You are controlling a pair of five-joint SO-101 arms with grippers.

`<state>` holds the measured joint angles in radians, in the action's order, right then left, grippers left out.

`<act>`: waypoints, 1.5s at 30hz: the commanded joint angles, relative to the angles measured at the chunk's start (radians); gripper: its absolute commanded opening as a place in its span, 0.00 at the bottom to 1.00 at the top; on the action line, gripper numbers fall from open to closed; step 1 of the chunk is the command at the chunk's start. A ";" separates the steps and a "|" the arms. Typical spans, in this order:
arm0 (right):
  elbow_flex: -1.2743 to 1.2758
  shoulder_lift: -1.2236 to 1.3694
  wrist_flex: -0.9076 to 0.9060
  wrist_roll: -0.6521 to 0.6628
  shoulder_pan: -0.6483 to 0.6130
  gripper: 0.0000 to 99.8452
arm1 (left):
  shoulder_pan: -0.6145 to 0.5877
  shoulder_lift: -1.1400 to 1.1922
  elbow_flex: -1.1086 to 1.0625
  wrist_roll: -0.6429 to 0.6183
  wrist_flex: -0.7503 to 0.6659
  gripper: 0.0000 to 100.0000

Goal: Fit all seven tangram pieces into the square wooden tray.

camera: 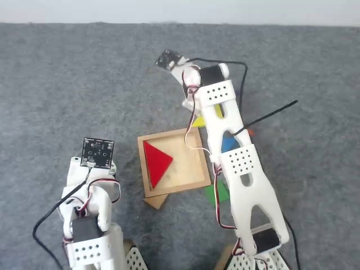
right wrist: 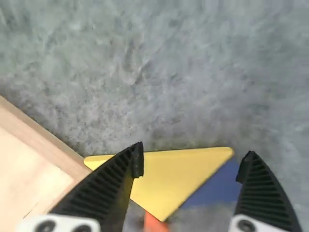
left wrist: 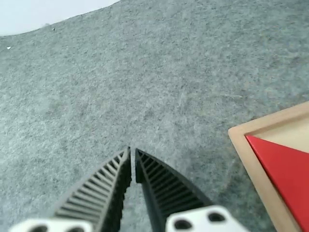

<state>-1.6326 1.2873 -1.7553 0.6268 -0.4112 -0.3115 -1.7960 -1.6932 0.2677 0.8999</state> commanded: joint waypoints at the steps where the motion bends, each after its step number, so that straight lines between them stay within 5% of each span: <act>1: -0.029 -0.182 -0.051 -0.017 0.021 0.32 | -0.006 -0.014 0.015 0.011 0.000 0.02; 12: 0.847 -0.739 -0.041 0.301 0.048 0.32 | -0.006 -0.014 0.015 0.011 0.000 0.02; 18: 1.234 -0.865 0.166 0.399 0.094 0.29 | -0.006 -0.014 0.015 0.011 0.000 0.02; 25: 1.298 -0.762 0.358 0.267 0.122 0.04 | -0.006 -0.014 0.015 0.011 0.000 0.02; 45: 1.298 -0.682 0.593 0.180 0.200 0.04 | -0.006 -0.014 0.016 0.011 0.002 0.02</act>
<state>-0.3284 0.6260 -1.1937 0.8170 -0.2209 -0.3115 -1.7960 -1.6932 0.2677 0.8999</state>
